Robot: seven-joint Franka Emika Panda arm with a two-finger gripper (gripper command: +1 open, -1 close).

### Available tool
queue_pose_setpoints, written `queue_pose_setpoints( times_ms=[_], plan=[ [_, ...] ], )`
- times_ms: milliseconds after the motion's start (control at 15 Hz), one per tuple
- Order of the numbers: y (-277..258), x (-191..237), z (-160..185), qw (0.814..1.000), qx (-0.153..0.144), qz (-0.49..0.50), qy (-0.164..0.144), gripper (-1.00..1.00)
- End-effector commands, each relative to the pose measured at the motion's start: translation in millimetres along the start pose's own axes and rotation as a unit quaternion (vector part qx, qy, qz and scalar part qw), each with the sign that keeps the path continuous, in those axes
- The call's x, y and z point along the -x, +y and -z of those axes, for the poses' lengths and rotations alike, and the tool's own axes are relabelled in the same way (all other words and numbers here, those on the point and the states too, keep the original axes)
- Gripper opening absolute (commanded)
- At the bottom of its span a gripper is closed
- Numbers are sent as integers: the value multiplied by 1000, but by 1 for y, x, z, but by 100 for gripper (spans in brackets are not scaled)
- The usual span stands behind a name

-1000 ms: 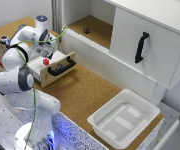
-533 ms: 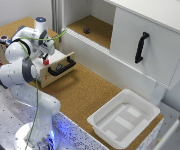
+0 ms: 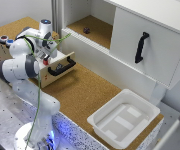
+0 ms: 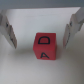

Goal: Pick up the pink block

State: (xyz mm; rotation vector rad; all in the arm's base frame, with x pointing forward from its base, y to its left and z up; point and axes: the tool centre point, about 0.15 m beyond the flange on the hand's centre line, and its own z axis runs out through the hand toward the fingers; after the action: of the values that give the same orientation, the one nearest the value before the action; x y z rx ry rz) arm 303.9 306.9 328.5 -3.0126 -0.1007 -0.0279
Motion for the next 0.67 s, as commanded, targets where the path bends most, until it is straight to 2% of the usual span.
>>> queue_pose_setpoints(
  times_ms=[0, 600],
  plan=[
    [8, -4, -8, 999, 31, -7, -28, -100],
    [18, 10, -12, 998, 28, -32, -43, -100]
  ],
)
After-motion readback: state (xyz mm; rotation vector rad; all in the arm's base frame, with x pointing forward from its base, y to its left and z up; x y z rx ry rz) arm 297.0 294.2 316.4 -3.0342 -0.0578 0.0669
